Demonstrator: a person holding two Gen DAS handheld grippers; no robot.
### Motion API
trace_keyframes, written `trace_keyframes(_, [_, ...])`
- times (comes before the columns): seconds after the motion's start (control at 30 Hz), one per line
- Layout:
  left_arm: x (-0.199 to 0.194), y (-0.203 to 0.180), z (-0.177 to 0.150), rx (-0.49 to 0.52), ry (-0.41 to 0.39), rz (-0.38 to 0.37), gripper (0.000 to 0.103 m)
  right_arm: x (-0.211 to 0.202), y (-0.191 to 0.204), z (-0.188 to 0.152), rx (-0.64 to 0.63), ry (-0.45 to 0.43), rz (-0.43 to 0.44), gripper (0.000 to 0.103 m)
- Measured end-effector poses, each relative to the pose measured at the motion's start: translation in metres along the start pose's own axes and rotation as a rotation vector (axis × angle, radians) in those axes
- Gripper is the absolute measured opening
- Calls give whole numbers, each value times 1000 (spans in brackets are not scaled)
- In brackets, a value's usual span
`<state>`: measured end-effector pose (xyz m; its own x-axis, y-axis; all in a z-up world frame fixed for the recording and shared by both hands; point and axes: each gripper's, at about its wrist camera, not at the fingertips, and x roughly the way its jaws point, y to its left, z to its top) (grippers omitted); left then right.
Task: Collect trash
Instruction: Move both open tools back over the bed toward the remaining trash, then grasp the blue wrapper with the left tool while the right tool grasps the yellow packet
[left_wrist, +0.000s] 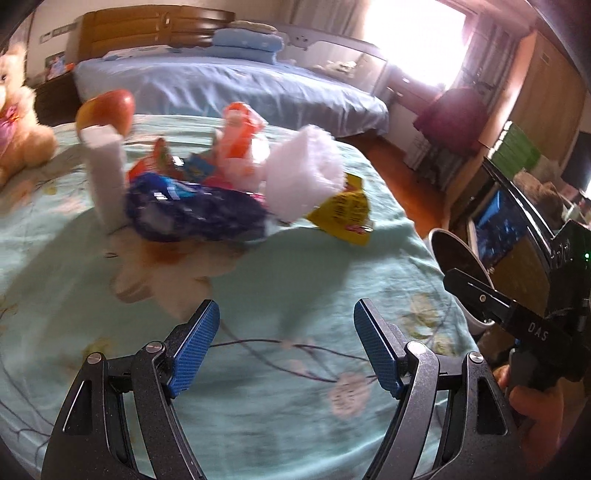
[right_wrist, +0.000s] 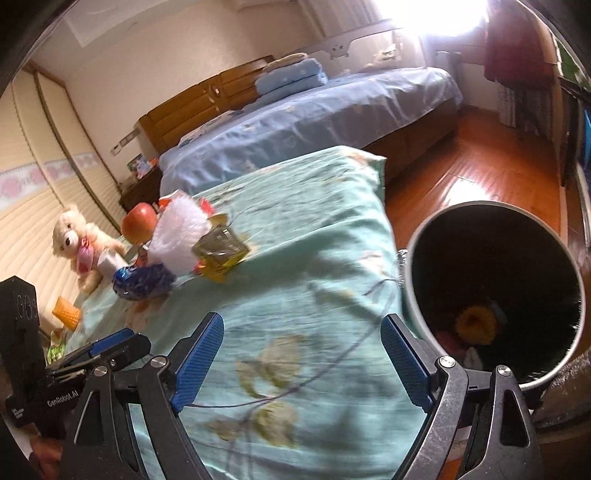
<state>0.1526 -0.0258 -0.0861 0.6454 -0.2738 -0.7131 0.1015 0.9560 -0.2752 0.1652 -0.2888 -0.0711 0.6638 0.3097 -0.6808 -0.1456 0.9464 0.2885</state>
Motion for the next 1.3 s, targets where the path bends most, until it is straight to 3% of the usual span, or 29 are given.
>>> trace_keyframes(0.47, [-6, 45, 10, -71, -19, 42, 77, 32, 40, 5, -63, 51, 37, 88])
trace_keyframes(0.73, [-2, 64, 34, -73, -50, 63, 77, 57, 48, 18, -87, 79, 40, 88])
trace_keyframes(1.1, [19, 72, 53, -83, -37, 29, 77, 86, 49, 37, -82, 94, 50, 88])
trace_keyframes(1.13, [20, 71, 52, -82, -36, 24, 75, 88, 49, 39, -81, 95, 52, 88])
trace_keyframes(1.27, [24, 67, 51, -66, -21, 12, 48, 94, 52, 41, -88, 96, 55, 87])
trace_keyframes(1.3, [23, 65, 49, -63, -20, 3, 47, 95, 53, 42, -92, 97, 54, 84])
